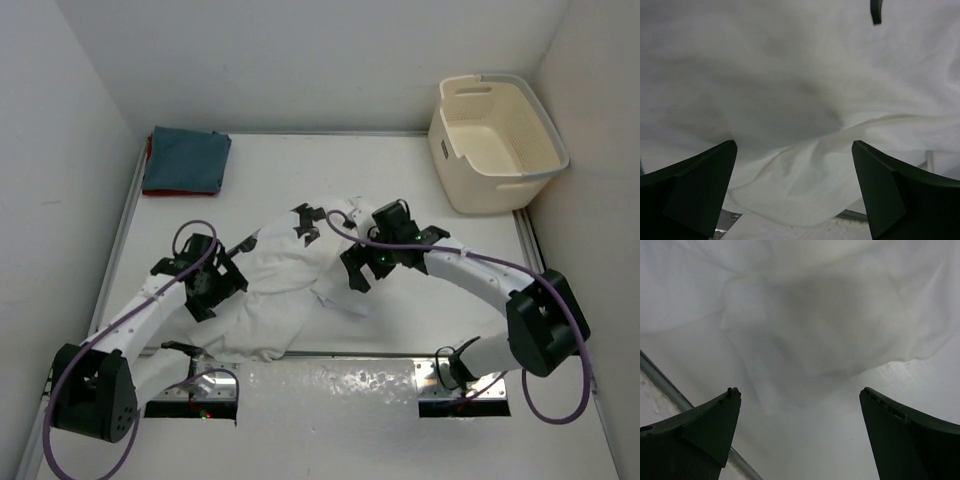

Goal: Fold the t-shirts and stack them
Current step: Flatten out the tshirt

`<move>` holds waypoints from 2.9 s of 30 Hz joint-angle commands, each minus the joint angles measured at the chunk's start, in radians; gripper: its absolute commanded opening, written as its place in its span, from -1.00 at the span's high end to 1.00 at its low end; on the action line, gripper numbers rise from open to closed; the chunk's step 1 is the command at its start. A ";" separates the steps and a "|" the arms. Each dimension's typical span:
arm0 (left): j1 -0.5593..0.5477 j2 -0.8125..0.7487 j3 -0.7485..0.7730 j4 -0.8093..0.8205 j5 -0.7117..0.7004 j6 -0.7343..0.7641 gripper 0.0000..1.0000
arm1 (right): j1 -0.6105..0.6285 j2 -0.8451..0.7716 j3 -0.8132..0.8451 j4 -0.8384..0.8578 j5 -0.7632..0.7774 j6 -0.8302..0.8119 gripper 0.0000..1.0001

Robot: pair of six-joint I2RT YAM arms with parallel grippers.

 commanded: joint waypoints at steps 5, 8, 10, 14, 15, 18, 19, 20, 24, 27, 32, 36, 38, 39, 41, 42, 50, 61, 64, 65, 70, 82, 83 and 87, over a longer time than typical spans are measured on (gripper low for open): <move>-0.025 0.096 -0.098 0.338 0.178 -0.054 -0.99 | 0.035 0.095 -0.077 0.212 -0.050 0.066 -0.98; -0.025 0.240 -0.072 0.412 0.159 -0.039 -0.99 | 0.035 0.161 -0.057 0.218 -0.032 0.061 -0.98; -0.025 0.349 -0.027 0.438 0.144 -0.018 -0.99 | 0.035 0.198 -0.044 0.209 0.024 0.057 -0.98; -0.027 0.588 0.103 0.527 0.135 0.056 -0.99 | 0.032 0.225 -0.035 0.206 0.156 0.081 -0.98; -0.028 0.633 0.195 0.530 0.129 0.068 -0.99 | 0.026 0.227 -0.032 0.209 0.176 0.095 -0.98; -0.030 0.791 0.406 0.527 0.121 0.151 -0.99 | -0.004 0.236 -0.015 0.230 0.229 0.139 -0.98; -0.033 0.823 0.454 0.509 0.101 0.171 -0.99 | -0.017 0.242 -0.006 0.229 0.229 0.150 -0.98; -0.033 0.872 0.505 0.507 0.098 0.220 -0.99 | -0.026 0.254 0.012 0.224 0.255 0.162 -0.98; -0.035 0.969 0.753 0.492 0.124 0.323 -0.99 | -0.083 0.276 0.058 0.231 0.259 0.176 -0.98; -0.035 1.008 0.876 0.475 0.121 0.367 -0.99 | -0.090 0.285 0.107 0.211 0.278 0.147 -0.98; -0.041 0.851 0.857 0.426 0.061 0.372 -0.99 | -0.084 0.256 0.128 0.189 0.201 0.124 -0.98; -0.041 0.634 0.704 0.265 -0.145 0.270 -0.99 | -0.025 0.167 0.085 0.172 0.175 0.071 -0.98; -0.039 0.512 0.577 0.233 -0.173 0.184 -0.99 | 0.029 0.146 0.057 0.168 0.184 0.042 -0.98; -0.038 0.474 0.530 0.214 -0.195 0.153 -0.99 | 0.046 0.141 0.051 0.166 0.183 0.032 -0.98; -0.029 0.383 0.420 0.171 -0.218 0.076 -0.99 | 0.096 0.150 0.045 0.160 0.192 0.008 -0.98; -0.015 0.355 0.386 0.153 -0.226 0.058 -0.99 | 0.113 0.158 0.045 0.158 0.193 -0.006 -0.98; 0.025 0.278 0.109 0.338 -0.077 0.059 -0.98 | 0.196 0.299 0.085 0.163 0.193 -0.083 -0.95; 0.039 0.486 0.061 0.532 -0.014 0.056 -0.63 | 0.195 0.380 0.056 0.178 0.275 -0.002 -0.40; 0.039 0.529 0.067 0.558 -0.003 0.051 -0.39 | 0.189 0.359 0.028 0.191 0.295 0.018 0.12; 0.039 0.537 0.068 0.562 -0.005 0.051 -0.31 | 0.184 0.353 0.023 0.194 0.308 0.027 0.16; 0.037 0.557 0.100 0.581 0.049 0.093 1.00 | 0.144 0.324 0.011 0.204 0.365 0.063 0.69; 0.036 0.106 0.496 0.466 -0.016 0.194 1.00 | -0.059 -0.124 0.219 0.201 0.696 -0.001 1.00; 0.036 0.086 0.530 0.463 -0.031 0.208 1.00 | -0.075 -0.188 0.262 0.209 0.741 -0.017 1.00; 0.036 0.077 0.770 0.400 -0.115 0.237 1.00 | -0.100 -0.299 0.388 0.270 0.923 -0.231 1.00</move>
